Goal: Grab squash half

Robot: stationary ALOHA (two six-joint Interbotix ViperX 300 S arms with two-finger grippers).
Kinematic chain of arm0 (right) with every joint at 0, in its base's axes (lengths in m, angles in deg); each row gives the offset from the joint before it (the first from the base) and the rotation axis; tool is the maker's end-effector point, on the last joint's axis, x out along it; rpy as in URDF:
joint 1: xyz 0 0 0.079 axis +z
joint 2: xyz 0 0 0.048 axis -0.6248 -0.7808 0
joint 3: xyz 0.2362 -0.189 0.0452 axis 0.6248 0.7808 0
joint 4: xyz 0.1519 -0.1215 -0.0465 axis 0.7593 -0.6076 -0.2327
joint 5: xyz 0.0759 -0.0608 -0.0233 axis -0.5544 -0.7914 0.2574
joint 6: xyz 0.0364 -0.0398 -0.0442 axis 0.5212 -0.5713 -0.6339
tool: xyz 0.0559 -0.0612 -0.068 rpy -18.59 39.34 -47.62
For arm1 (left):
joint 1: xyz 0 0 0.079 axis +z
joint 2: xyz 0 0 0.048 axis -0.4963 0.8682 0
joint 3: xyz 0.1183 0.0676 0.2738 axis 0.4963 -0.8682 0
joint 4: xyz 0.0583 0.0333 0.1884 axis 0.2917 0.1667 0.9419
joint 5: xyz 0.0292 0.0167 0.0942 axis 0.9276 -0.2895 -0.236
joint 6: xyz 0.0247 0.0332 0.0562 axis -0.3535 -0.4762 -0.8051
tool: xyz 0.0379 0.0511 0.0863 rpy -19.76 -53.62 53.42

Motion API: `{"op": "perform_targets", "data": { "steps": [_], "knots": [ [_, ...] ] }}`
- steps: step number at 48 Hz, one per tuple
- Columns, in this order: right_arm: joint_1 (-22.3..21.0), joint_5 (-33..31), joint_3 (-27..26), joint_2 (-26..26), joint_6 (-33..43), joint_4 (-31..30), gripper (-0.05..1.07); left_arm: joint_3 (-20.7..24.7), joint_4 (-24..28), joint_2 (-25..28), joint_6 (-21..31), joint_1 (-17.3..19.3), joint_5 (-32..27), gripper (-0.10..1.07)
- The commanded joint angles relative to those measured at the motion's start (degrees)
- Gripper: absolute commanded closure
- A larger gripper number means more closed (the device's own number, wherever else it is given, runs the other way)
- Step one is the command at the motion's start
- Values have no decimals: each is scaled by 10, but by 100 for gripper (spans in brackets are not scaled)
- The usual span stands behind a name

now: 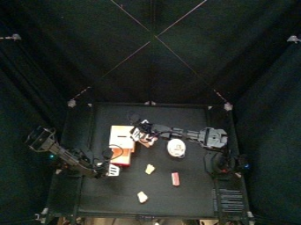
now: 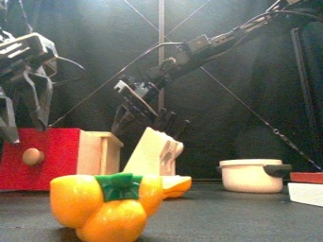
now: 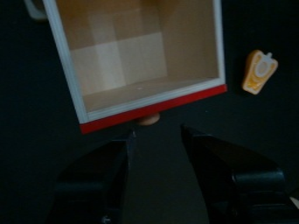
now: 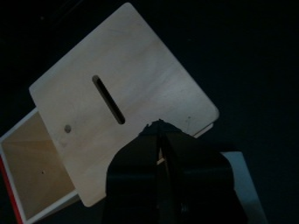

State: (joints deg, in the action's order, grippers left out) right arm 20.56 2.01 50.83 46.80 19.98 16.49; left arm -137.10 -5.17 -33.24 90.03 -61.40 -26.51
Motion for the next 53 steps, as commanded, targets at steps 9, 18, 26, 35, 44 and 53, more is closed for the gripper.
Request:
{"op": "perform_targets", "data": {
  "steps": [9, 18, 26, 35, 44, 53],
  "knots": [
    [4, 15, 11, 70, -6, -4, 68, 1, 92, -56, -50, -25, -10, 15],
    [7, 44, 51, 115, -6, -1, 72, 3, 112, -67, -114, -26, 4, 15],
    [13, 93, 105, 161, -4, -3, 76, 13, 144, -59, -164, -26, 32, 15],
    [19, 148, 181, 215, -3, -3, 76, 25, 189, -45, -191, -26, 76, 15],
    [38, 241, 272, 279, 3, -1, 76, 39, 247, -14, -192, -23, 125, 15],
    [43, 283, 335, 310, 4, -5, 76, 54, 301, 23, -192, -15, 175, 14]
  ]
}}
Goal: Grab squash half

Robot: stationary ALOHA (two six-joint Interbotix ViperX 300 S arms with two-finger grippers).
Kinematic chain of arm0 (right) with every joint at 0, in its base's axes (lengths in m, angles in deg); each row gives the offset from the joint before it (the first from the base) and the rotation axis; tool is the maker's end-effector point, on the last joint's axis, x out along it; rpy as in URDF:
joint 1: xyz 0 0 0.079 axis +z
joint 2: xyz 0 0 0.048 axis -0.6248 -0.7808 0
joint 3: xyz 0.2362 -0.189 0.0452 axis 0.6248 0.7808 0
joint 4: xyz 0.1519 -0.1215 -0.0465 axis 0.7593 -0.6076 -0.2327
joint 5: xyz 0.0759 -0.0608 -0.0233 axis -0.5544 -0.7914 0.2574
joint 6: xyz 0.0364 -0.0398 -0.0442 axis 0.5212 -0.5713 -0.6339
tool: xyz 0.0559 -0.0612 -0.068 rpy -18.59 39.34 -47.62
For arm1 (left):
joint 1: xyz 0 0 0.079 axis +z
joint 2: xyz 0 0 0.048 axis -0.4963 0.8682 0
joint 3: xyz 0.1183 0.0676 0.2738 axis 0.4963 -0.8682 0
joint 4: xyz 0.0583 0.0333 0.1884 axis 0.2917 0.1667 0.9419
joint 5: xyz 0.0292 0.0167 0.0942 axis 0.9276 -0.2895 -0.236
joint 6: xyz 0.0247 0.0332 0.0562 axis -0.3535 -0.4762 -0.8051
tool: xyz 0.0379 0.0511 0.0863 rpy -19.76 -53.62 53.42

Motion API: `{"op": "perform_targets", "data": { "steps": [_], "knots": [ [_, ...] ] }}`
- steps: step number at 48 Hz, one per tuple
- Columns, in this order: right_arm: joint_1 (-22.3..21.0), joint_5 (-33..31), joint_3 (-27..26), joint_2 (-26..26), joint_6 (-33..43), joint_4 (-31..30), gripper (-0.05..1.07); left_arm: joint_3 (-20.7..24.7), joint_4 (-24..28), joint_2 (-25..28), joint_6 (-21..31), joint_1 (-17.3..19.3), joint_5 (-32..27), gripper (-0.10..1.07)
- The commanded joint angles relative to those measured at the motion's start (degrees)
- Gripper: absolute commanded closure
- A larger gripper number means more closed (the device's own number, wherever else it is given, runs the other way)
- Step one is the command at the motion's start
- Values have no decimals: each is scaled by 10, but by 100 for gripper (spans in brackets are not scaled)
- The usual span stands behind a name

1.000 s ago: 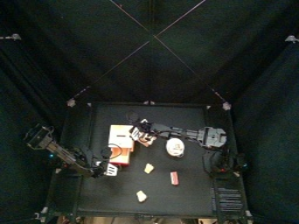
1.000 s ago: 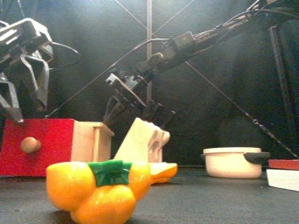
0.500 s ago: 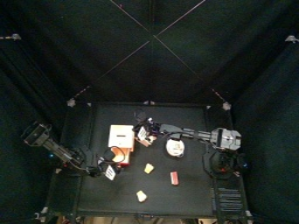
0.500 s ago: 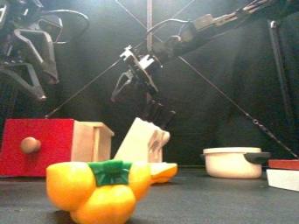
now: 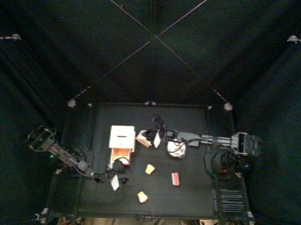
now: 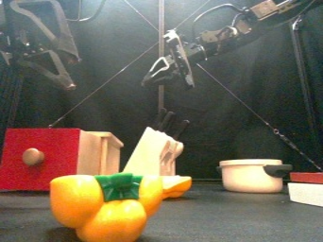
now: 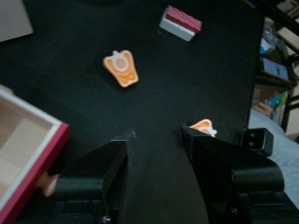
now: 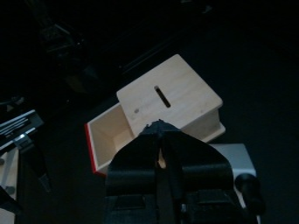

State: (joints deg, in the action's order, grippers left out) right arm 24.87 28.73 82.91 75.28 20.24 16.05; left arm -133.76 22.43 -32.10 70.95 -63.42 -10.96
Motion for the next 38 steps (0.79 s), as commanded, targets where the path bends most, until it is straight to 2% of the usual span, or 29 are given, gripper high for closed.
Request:
{"op": "perform_targets", "data": {
  "steps": [1, 8, 20, 28, 38],
  "knots": [
    [0, 18, 20, 28, 2, 0, 76, 24, 32, 15, -2, 6, 25, 14],
    [9, 33, 65, 46, 2, 3, 76, 41, 80, 44, -2, 11, 53, 14],
    [67, 62, 138, 115, 1, 0, 76, 63, 174, 83, -2, 22, 91, 13],
    [83, 113, 194, 171, 2, 1, 76, 83, 201, 108, -2, 41, 129, 12],
    [105, 155, 260, 232, 3, 8, 76, 102, 204, 149, -3, 62, 196, 6]
  ]
}}
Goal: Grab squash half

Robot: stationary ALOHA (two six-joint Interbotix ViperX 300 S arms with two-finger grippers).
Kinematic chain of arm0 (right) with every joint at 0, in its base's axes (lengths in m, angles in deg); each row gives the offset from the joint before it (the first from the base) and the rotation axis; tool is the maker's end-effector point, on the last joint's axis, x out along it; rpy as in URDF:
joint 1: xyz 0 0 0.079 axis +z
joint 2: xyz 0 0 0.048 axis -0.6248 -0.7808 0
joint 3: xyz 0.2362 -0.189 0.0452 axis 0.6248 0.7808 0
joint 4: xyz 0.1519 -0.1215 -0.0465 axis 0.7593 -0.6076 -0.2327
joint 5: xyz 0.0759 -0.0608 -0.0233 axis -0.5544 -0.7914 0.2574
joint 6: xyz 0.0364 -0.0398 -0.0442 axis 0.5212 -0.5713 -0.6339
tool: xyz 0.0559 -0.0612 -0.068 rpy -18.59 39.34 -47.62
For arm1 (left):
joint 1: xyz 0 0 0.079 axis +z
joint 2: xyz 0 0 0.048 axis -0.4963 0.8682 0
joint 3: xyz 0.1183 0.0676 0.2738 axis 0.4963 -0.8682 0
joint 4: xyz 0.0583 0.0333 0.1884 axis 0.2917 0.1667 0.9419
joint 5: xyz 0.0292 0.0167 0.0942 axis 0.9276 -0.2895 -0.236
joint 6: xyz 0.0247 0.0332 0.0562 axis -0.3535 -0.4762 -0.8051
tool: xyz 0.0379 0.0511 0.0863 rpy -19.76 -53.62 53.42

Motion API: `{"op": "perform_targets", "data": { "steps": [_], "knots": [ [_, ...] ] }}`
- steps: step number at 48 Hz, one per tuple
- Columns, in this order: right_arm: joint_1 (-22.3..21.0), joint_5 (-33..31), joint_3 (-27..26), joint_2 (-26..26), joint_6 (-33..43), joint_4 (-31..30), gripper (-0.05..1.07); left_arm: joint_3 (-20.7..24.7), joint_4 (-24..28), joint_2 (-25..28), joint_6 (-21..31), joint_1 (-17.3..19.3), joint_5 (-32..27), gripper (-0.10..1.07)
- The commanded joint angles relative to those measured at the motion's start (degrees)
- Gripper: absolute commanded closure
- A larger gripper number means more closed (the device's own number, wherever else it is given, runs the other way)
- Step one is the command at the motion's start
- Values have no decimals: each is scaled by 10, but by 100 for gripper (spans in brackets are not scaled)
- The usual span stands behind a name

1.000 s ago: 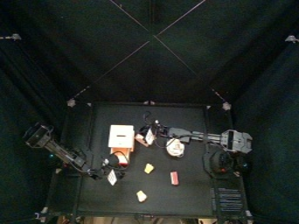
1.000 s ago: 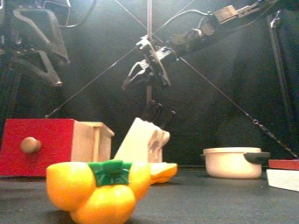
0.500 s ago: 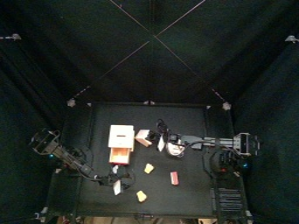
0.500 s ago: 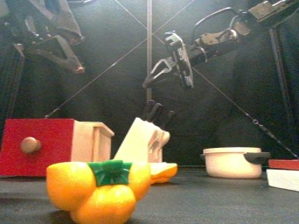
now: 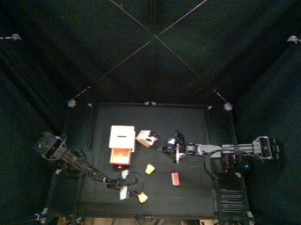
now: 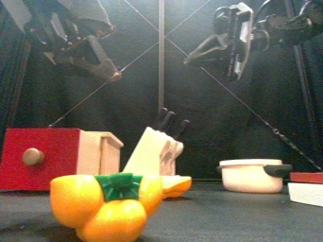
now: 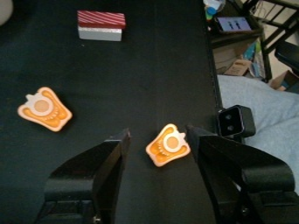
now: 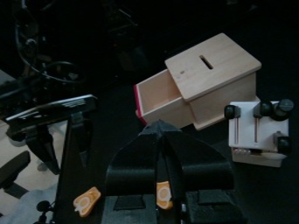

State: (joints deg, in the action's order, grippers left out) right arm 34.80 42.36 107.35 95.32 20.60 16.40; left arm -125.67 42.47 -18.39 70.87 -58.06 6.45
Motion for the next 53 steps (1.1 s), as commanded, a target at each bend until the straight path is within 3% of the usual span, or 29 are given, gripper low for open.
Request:
{"op": "perform_targets", "data": {
  "steps": [1, 8, 17, 24, 39, 53],
  "knots": [
    [6, 20, 20, 37, -1, 6, 76, 24, 4, 17, -2, 11, 26, 5],
    [4, 26, 47, 69, -2, 4, 76, 38, 14, 42, -10, 15, 49, -4],
    [3, 27, 62, 90, -2, 4, 76, 61, 31, 66, -46, 15, 76, -5],
    [3, 27, 65, 93, -2, 4, 76, 70, 56, 98, -97, 12, 102, -5],
    [2, 27, 65, 92, -2, 4, 76, 89, 52, 135, -182, 4, 106, -5],
    [1, 27, 65, 91, -2, 5, 76, 92, 42, 156, -214, 0, 109, -5]
  ]
}}
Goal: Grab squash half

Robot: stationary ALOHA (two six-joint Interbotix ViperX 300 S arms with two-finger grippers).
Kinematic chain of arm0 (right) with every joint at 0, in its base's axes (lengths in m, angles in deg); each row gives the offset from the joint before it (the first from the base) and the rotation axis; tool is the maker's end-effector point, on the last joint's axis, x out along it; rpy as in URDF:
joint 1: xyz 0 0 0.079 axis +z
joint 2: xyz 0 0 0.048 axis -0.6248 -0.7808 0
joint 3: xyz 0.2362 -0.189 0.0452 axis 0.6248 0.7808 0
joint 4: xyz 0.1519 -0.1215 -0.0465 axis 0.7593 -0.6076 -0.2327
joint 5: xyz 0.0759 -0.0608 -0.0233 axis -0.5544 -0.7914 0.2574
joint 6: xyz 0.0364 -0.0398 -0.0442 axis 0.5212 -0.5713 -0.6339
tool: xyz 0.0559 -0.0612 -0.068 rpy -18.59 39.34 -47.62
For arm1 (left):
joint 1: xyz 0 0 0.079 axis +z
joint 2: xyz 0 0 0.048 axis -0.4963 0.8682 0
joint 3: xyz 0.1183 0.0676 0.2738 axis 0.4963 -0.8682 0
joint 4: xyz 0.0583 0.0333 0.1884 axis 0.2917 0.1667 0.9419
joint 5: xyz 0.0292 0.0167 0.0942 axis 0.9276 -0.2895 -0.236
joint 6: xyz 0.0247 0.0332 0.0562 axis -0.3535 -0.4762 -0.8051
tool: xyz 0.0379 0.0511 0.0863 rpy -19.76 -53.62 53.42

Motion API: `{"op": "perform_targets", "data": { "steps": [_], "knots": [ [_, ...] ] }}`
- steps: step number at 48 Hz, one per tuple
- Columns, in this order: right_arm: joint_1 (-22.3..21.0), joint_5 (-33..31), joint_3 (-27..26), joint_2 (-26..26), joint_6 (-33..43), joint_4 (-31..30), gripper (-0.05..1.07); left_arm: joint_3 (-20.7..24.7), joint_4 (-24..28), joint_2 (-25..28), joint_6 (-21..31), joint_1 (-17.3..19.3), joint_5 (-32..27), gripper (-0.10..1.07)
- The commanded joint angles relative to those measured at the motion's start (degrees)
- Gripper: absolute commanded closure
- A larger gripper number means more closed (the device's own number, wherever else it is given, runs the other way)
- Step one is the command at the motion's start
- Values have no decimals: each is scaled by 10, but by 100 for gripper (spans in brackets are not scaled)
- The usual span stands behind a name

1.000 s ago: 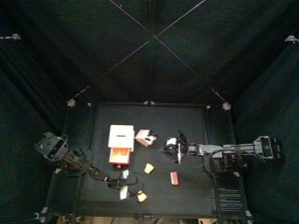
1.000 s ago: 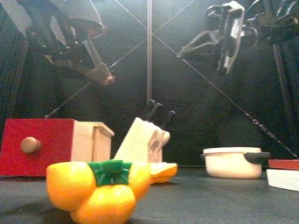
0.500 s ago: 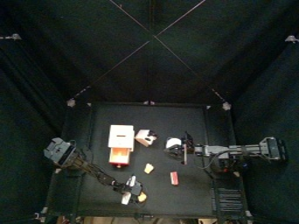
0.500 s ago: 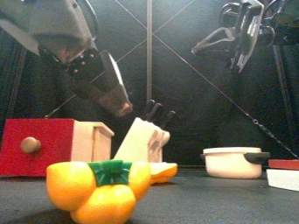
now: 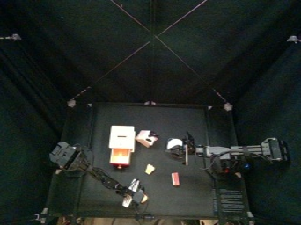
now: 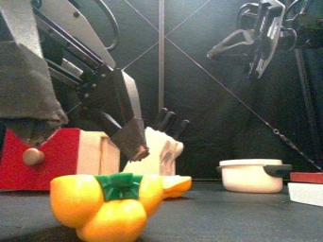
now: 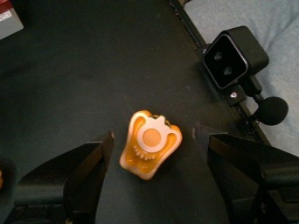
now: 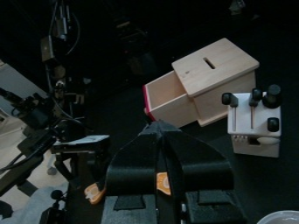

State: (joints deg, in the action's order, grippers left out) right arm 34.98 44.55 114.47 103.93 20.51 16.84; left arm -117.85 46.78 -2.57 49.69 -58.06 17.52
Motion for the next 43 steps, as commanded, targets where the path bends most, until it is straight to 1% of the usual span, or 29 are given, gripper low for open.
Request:
{"op": "perform_targets", "data": {
  "steps": [1, 17, 30, 43],
  "knots": [
    [-1, 5, -6, 5, -1, 1, 76, 14, -1, -1, -4, 0, -3, -5],
    [-2, 5, -5, 3, -1, 1, 76, 16, 2, 23, -9, 0, -12, -5],
    [-2, 5, -4, 3, -1, 0, 76, 16, 3, 30, -9, 1, -30, -4],
    [-3, 5, -3, 3, -1, 0, 76, 17, 4, 39, -9, 1, -30, -2]
  ]
}}
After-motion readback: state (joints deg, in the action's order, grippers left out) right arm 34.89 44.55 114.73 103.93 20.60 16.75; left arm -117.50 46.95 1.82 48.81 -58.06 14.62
